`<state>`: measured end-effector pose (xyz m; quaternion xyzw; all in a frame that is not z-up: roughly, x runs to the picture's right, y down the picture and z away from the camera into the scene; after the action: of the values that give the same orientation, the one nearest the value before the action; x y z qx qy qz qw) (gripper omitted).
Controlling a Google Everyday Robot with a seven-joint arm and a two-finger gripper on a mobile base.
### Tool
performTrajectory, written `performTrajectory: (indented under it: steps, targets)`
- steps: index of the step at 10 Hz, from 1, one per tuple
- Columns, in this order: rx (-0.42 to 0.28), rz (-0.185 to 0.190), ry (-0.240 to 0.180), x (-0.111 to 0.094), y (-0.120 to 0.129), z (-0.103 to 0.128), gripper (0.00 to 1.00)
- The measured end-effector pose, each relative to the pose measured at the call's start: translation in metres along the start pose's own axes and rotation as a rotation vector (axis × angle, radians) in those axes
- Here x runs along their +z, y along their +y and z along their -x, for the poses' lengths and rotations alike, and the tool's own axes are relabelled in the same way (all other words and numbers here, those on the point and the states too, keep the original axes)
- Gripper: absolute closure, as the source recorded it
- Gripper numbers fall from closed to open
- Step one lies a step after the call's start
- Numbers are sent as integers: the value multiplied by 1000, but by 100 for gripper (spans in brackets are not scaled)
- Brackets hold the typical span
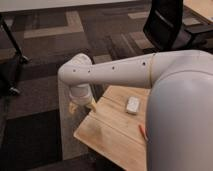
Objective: Place the eraser on the white sponge
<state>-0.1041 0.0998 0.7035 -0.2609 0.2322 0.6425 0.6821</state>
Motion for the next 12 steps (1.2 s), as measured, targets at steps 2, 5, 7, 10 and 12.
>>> performTrajectory:
  steps: [2, 5, 7, 10, 12]
  targets:
    - [16, -6, -2, -3, -13, -4, 35]
    - [56, -45, -28, -20, -80, -19, 35]
    - [49, -70, -23, -33, -170, -42, 35]
    - [94, -71, 4, -38, -236, -68, 35]
    - [91, -70, 4, -38, -235, -67, 35]
